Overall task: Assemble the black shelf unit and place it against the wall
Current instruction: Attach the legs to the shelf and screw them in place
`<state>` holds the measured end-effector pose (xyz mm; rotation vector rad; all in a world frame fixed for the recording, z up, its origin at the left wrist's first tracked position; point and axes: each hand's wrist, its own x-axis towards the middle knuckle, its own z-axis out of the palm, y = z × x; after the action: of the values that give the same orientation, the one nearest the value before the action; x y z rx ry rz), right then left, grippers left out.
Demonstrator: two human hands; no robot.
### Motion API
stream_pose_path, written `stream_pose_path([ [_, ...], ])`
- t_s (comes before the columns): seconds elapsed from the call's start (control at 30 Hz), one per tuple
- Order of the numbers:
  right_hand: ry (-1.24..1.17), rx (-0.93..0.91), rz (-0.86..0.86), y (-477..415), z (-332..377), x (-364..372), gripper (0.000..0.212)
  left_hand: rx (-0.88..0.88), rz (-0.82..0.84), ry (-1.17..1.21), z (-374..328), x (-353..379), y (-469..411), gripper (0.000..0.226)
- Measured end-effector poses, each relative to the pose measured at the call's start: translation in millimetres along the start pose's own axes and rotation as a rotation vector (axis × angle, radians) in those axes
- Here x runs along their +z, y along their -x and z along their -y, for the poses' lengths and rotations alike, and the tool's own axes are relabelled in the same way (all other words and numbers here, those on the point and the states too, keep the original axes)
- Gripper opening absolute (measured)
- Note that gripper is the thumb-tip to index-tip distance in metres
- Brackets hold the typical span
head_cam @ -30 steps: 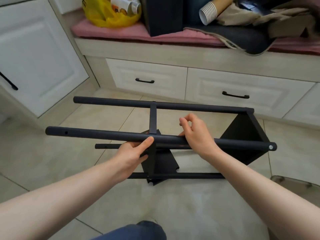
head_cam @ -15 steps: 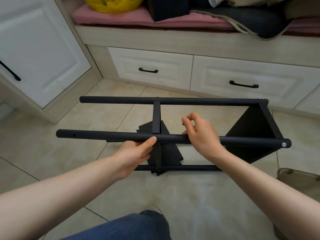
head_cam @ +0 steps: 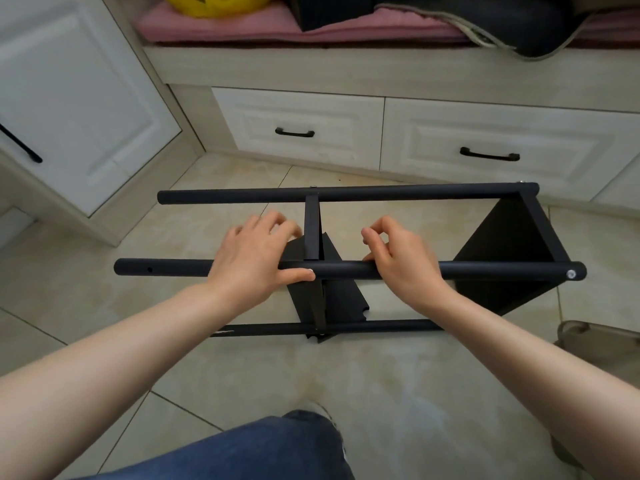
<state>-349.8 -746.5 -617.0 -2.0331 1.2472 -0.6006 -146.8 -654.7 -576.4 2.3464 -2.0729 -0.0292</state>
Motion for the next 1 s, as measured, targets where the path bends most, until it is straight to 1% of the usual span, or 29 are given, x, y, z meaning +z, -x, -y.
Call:
stream_pose_path([
  [0.07,0.009,0.0,0.004,0.4,0.3,-0.4,0.022,0.138,0.144,-0.008,8.4,4.4,-3.9,0.069],
  [0.13,0.02,-0.002,0.013,1.0,0.2,-0.8,0.022,0.231,0.271,0.04,15.2,3.6,-12.1,0.076],
  [0.2,0.025,-0.006,0.018,2.3,-0.4,-1.4,0.022,0.278,0.343,0.08,20.4,0.5,-22.7,0.084],
  [0.27,0.038,-0.016,0.014,4.2,-1.3,-2.0,0.02,0.301,0.39,0.053,22.2,-1.0,-30.0,0.091],
  [0.33,0.049,-0.018,0.009,6.0,-1.9,-3.4,0.02,0.302,0.412,0.074,20.9,0.0,-30.7,0.092],
  [0.43,0.065,-0.018,0.018,11.4,-3.2,-4.8,0.022,0.316,0.336,0.158,18.2,7.2,-23.4,0.086],
  [0.57,0.122,-0.035,0.048,27.3,-8.9,-7.5,0.024,0.297,0.237,0.347,10.9,17.7,-3.9,0.073],
  [0.67,0.106,-0.03,0.106,39.5,-11.5,-11.7,0.024,0.328,0.17,0.37,4.9,24.5,10.8,0.076],
  [0.8,0.101,-0.01,0.15,48.6,-13.3,-16.6,0.021,0.384,0.1,0.418,-1.0,30.5,25.5,0.069],
  [0.93,0.207,0.025,0.278,55.5,-18.0,-14.7,0.024,0.41,0.069,0.483,-3.0,38.4,44.6,0.064],
  [1.0,0.206,0.057,0.39,55.6,-20.2,-13.4,0.024,0.439,0.04,0.477,-3.4,43.2,53.6,0.063],
])
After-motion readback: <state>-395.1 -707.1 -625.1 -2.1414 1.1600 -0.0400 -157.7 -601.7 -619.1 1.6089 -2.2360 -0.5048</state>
